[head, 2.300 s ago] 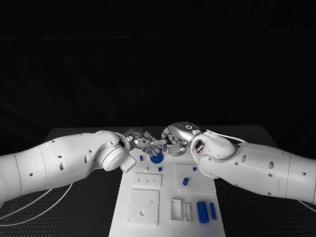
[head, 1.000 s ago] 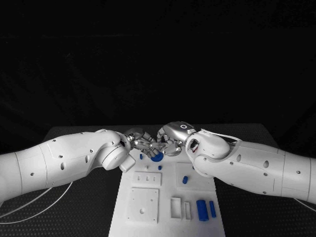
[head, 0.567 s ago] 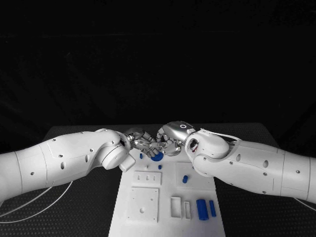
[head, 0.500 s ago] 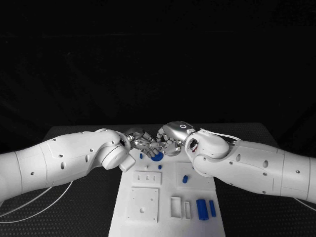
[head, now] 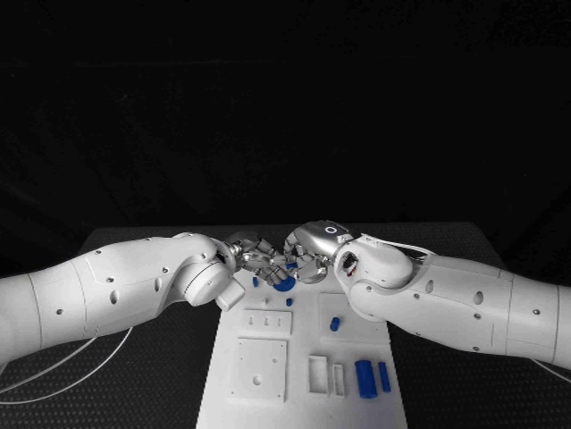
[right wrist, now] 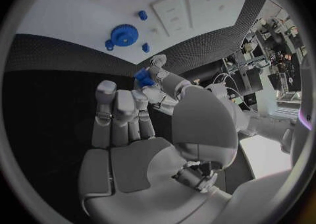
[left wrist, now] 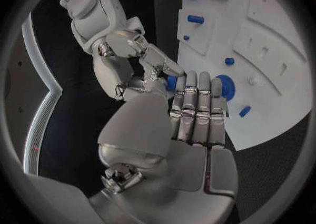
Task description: Assemble the parts on the task board
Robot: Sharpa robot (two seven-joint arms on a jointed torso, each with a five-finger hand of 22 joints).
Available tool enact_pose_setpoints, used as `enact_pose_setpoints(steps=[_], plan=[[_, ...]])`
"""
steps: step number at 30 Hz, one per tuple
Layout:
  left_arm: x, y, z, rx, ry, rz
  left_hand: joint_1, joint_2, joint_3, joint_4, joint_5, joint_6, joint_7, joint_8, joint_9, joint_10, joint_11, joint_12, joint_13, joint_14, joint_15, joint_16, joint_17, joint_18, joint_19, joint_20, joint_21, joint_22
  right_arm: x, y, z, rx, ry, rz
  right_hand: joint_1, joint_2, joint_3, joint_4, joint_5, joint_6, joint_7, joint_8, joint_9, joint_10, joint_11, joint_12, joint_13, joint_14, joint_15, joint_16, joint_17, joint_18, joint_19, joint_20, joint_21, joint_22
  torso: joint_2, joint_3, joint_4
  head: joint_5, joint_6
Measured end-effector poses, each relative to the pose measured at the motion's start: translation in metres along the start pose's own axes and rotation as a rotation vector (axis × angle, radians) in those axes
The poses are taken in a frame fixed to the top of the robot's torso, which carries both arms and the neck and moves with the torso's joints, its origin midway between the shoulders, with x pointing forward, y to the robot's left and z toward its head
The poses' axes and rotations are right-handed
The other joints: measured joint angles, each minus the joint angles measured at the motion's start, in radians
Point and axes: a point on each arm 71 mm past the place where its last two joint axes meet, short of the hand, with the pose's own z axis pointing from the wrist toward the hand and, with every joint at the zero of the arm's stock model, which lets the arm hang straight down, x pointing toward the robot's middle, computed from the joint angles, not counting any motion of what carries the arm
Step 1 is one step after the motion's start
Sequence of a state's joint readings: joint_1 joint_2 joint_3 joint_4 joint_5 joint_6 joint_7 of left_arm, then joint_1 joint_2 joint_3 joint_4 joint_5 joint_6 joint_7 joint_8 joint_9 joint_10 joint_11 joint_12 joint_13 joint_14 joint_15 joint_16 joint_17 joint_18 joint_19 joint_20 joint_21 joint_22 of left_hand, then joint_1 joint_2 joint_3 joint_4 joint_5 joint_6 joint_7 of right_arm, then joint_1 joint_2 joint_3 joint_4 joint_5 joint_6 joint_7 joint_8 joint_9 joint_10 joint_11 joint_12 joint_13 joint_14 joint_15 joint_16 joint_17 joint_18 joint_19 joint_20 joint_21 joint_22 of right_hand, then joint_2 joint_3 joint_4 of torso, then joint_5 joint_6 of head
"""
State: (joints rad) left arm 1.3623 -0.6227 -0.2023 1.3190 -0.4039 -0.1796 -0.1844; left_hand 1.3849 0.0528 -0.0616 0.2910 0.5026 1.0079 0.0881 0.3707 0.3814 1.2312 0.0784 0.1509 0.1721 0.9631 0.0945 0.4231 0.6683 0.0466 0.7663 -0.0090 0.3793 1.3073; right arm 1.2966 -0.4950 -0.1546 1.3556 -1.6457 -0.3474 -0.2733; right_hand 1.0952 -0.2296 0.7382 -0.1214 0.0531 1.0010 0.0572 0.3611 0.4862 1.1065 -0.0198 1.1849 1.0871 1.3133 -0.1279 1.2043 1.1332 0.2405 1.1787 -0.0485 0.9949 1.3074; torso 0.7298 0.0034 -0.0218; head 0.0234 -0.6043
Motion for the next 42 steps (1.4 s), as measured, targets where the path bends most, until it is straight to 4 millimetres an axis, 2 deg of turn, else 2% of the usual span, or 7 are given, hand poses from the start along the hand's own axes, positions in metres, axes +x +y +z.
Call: enact_pose_setpoints(steps=[5,10,17,24,29,39,42], plan=[[-0.0012,0.0021,0.0001,-0.021,0.011,-0.025,0.026,-0.031,0.009,-0.009,0.054,0.018,-0.004,-0.003,0.002,0.000,0.000,0.004,0.001,-0.002,-0.002,0.004,0.000,0.000,0.000,0.000,-0.004,0.000,0.0012,0.0017,0.0008,-0.003,0.004,-0.001,0.000,0.000,0.003,0.003,0.000,0.000,0.000,0.000,0.001,0.000,0.000,0.000,0.000,0.000,0.000,0.000,0.000,0.000,0.000,0.000,0.000,0.000,0.000,0.0001,0.0000,0.000,-0.003],[-0.0019,0.0039,-0.0002,-0.037,0.022,-0.042,0.074,-0.049,0.013,-0.012,0.054,0.020,-0.003,0.006,0.015,0.000,0.000,0.004,0.001,-0.004,-0.004,0.004,0.000,-0.001,-0.007,0.000,-0.009,0.000,0.0026,0.0032,0.0013,-0.007,0.009,-0.001,-0.001,-0.001,0.003,0.003,0.000,0.000,0.000,0.000,0.003,0.000,0.000,0.000,0.000,0.000,0.000,0.000,0.000,0.000,0.000,0.000,0.000,0.000,0.000,0.0002,0.0001,-0.001,-0.002],[-0.0016,0.0042,-0.0002,-0.047,0.029,-0.055,0.126,-0.060,0.018,-0.018,0.054,0.023,0.001,0.006,0.016,0.000,0.000,0.009,0.004,-0.004,-0.004,0.004,0.000,-0.001,-0.007,0.000,-0.009,0.000,0.0035,0.0038,0.0013,-0.009,0.015,-0.003,-0.003,-0.003,0.003,0.003,0.000,0.000,0.000,0.001,0.002,0.000,0.000,0.000,0.000,0.000,0.000,0.000,0.000,0.000,0.000,0.000,0.000,0.000,0.000,0.0001,0.0007,-0.002,-0.005],[-0.0017,0.0045,0.0002,-0.051,0.032,-0.062,0.158,-0.077,0.016,-0.016,0.038,0.023,0.001,0.010,0.016,0.002,0.003,0.019,0.008,-0.004,-0.004,0.018,0.003,-0.001,-0.007,0.000,-0.012,0.000,0.0038,0.0037,0.0013,-0.011,0.019,-0.004,-0.003,-0.003,0.003,0.003,0.000,0.000,0.000,0.001,0.001,0.000,0.000,0.000,0.000,0.001,0.002,0.000,0.000,0.000,0.000,0.000,0.000,0.000,0.001,-0.0003,0.0006,-0.002,-0.008],[-0.0024,0.0050,0.0005,-0.054,0.031,-0.067,0.171,-0.082,0.011,-0.011,0.039,0.028,0.006,0.010,0.016,0.013,-0.005,0.033,0.014,0.005,-0.013,0.030,0.010,-0.001,-0.007,0.000,-0.015,0.000,0.0047,0.0043,0.0020,-0.011,0.021,-0.004,-0.003,-0.003,0.003,0.003,0.000,0.000,0.000,0.001,0.000,0.000,0.000,0.000,0.000,0.001,0.002,0.000,0.000,0.000,-0.001,0.001,0.000,0.000,0.001,-0.0001,0.0012,-0.003,-0.010],[-0.0018,0.0056,0.0016,-0.062,0.031,-0.074,0.168,-0.074,0.002,-0.002,0.106,0.041,0.019,0.022,0.016,0.037,-0.018,0.081,0.034,0.027,-0.026,0.078,0.030,-0.003,-0.012,-0.013,-0.020,0.001,0.0067,0.0039,0.0019,-0.011,0.025,-0.003,-0.004,-0.004,0.003,0.003,0.000,0.000,0.000,-0.001,0.001,0.000,0.000,0.000,0.000,0.002,0.002,0.000,0.000,0.000,0.004,0.000,-0.001,0.000,0.001,-0.0005,0.0001,-0.002,-0.013],[-0.0015,0.0056,0.0017,-0.063,0.032,-0.078,0.157,-0.063,-0.001,-0.004,0.177,0.045,0.022,0.022,0.016,0.045,-0.026,0.101,0.043,0.036,-0.035,0.101,0.039,-0.017,-0.018,-0.019,-0.024,0.001,0.0068,0.0034,0.0018,-0.011,0.025,-0.002,0.000,-0.008,0.001,0.004,0.000,0.000,0.000,-0.002,0.001,0.000,0.000,0.000,0.000,0.002,0.002,0.000,0.000,0.000,0.004,0.000,-0.001,0.000,0.001,-0.0005,0.0001,-0.003,-0.014]])
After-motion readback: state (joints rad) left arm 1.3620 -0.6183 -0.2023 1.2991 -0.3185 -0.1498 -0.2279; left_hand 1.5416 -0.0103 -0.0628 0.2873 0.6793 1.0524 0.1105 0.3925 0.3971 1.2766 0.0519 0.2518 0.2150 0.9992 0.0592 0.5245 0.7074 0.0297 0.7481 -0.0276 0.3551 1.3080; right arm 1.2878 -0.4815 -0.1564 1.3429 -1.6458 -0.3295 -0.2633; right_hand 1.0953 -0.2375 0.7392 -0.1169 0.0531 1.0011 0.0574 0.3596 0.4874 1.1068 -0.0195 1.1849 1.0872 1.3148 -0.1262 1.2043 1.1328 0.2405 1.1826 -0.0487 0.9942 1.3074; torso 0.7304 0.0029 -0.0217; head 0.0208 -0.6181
